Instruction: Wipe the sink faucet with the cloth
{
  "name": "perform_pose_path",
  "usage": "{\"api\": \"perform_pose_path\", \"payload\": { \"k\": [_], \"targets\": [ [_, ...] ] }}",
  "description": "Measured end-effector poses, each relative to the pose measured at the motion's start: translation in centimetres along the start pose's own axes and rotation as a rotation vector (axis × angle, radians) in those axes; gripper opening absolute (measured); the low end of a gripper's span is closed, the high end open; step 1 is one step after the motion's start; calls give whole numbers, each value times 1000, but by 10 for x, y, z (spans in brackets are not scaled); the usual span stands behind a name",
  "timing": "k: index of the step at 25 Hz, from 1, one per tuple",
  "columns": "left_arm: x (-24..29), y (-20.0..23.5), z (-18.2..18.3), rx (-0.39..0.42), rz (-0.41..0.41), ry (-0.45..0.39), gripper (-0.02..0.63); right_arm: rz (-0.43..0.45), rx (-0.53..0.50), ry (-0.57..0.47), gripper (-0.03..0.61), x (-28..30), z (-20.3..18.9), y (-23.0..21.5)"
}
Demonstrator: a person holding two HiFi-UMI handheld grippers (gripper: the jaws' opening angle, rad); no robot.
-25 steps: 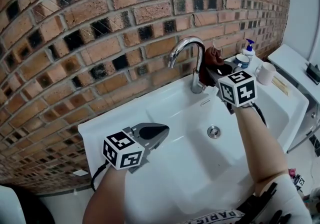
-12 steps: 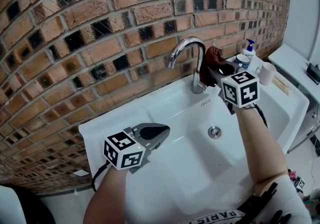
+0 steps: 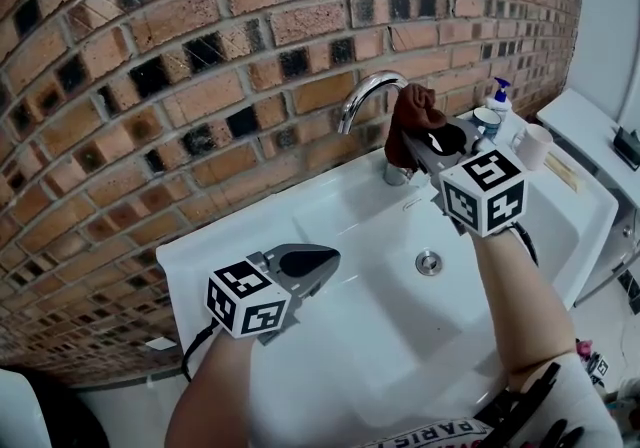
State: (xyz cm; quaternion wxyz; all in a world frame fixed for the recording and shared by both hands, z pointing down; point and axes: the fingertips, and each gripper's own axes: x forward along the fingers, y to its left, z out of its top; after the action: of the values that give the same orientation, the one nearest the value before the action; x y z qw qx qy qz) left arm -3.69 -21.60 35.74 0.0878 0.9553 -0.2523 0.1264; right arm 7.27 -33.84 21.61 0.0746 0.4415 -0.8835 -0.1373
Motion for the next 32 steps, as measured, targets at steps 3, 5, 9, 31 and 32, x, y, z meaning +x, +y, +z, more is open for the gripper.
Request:
{"api": "perform_pose_path", "payload": {
  "k": [3,5,9,31,32],
  "targets": [
    [0,0,0,0,0,0,6,39,-16,14,95,9,-5,16],
    [0,0,0,1,0,0,6,56,-26,38,95,16,-14,22],
    [0,0,0,1,-1,0,6,65,-22,97,95,28,-36,23],
    [0,0,0,1,0,-1,6,8,58,150,97,33,-42,-1],
    [0,0,0,1,0,-1,6,5,53,144,97,33,-38,-2]
  ]
}}
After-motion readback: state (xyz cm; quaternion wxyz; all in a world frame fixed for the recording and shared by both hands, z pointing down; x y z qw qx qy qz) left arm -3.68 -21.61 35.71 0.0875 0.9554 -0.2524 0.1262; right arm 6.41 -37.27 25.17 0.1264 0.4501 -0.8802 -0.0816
